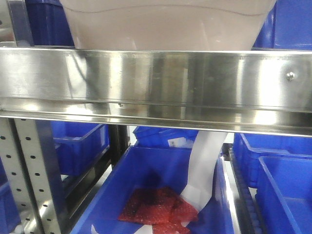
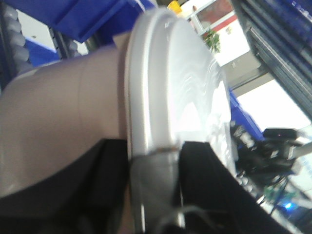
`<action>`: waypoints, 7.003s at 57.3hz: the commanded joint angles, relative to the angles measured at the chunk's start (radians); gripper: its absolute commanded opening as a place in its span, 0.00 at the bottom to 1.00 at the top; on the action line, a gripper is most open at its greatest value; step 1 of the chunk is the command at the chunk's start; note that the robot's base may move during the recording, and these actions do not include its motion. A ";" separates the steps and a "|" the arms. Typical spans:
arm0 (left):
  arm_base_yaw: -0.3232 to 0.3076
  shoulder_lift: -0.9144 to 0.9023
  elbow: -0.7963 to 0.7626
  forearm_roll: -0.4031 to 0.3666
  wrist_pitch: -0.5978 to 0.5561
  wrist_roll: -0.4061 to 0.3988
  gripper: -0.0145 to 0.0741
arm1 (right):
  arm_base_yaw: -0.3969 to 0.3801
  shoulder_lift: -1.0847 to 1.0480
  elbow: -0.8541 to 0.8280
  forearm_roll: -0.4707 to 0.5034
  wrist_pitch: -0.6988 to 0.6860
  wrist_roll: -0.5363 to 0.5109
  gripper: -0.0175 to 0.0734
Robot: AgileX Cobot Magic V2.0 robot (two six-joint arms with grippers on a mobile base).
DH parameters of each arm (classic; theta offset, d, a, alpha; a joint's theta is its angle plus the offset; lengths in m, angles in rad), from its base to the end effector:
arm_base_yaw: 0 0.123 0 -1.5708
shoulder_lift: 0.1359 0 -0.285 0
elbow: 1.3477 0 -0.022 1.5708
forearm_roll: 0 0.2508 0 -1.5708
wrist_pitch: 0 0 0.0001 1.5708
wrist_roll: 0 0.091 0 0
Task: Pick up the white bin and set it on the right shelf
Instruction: 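Lower the bin onto the upper steel shelf with both grippers, then open both grippers and release the bin on the shelf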
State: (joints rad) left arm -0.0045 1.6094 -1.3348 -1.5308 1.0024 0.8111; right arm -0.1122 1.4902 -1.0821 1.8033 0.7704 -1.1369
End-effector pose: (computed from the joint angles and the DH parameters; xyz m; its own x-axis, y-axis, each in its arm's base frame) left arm 0.3471 -0.0782 0.3664 -0.7095 -0.3382 -0.6182 0.4769 0.4154 -0.7746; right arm 0.3321 0.0247 0.3426 -0.4748 0.5593 -0.6795 -0.3605 0.5808 0.7299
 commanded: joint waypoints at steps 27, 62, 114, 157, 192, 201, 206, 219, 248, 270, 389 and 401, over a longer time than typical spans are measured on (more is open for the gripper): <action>-0.002 -0.036 -0.034 -0.061 -0.026 0.083 0.73 | 0.009 -0.036 -0.178 -0.195 -0.160 -0.082 0.89; 0.010 -0.102 -0.210 0.148 -0.012 0.162 0.72 | 0.009 -0.131 -0.191 -0.349 -0.257 -0.082 0.89; 0.001 -0.401 -0.210 1.184 0.110 -0.600 0.03 | 0.009 -0.514 0.066 -0.515 -0.309 -0.060 0.27; 0.001 -1.053 0.624 1.189 -0.594 -0.506 0.03 | 0.009 -1.234 0.640 -0.520 -0.526 -0.062 0.27; 0.001 -1.353 0.854 1.182 -0.745 -0.507 0.03 | 0.009 -1.269 0.643 -0.518 -0.517 -0.062 0.27; 0.001 -1.353 0.854 1.182 -0.745 -0.507 0.03 | 0.009 -1.269 0.643 -0.518 -0.517 -0.062 0.27; 0.001 -1.353 0.854 1.182 -0.745 -0.507 0.03 | 0.009 -1.269 0.643 -0.518 -0.517 -0.062 0.27; 0.001 -1.353 0.858 1.171 -0.726 -0.507 0.03 | 0.009 -1.269 0.643 -0.518 -0.517 -0.062 0.27; -0.129 -1.625 1.226 1.283 -0.902 -0.626 0.03 | 0.009 -1.268 0.643 -0.518 -0.515 -0.062 0.27; -0.117 -1.634 1.371 1.269 -1.058 -0.626 0.03 | 0.009 -1.268 0.643 -0.518 -0.513 -0.062 0.27; -0.117 -1.634 1.371 1.306 -1.057 -0.737 0.03 | 0.009 -1.261 0.643 -0.921 -0.530 0.318 0.27; -0.117 -1.632 1.371 1.306 -1.057 -0.737 0.03 | 0.010 -1.261 0.695 -1.684 -0.550 1.103 0.27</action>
State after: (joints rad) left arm -0.1228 -0.0133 0.0296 -0.2223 0.0300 0.0822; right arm -0.1045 0.2106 -0.3889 0.3900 0.3020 -0.3419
